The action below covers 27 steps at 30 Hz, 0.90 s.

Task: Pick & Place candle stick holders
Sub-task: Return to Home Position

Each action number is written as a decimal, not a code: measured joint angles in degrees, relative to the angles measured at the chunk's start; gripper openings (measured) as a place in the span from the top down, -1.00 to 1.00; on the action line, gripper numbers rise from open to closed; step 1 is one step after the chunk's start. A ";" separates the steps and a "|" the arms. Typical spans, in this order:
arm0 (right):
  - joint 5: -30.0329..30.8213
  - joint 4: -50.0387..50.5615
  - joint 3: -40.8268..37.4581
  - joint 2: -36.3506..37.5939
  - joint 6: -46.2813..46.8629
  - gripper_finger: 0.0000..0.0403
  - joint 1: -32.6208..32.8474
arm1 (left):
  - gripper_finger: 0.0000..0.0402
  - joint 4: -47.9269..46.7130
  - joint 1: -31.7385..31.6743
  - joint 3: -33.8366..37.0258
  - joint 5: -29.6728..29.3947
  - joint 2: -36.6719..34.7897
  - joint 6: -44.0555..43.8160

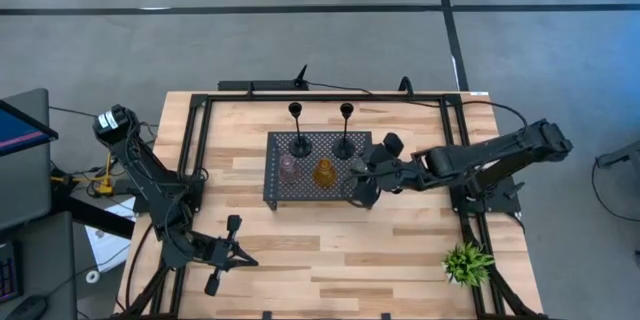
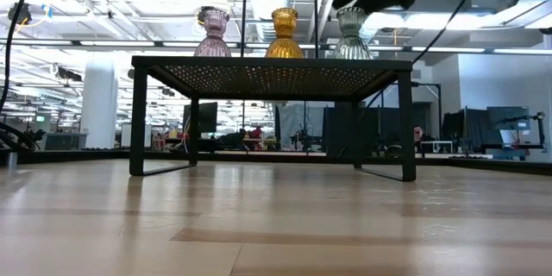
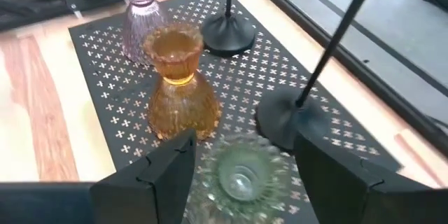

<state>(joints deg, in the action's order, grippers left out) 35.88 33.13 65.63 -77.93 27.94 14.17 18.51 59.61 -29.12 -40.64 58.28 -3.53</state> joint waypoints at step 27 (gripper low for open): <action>4.41 17.27 11.91 2.70 -5.10 0.99 13.04 | 0.96 3.57 -0.02 0.00 -1.35 -0.17 8.89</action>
<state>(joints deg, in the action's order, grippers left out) 40.28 50.40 77.54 -75.23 22.85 27.22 22.09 59.59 -29.12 -41.99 58.11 5.36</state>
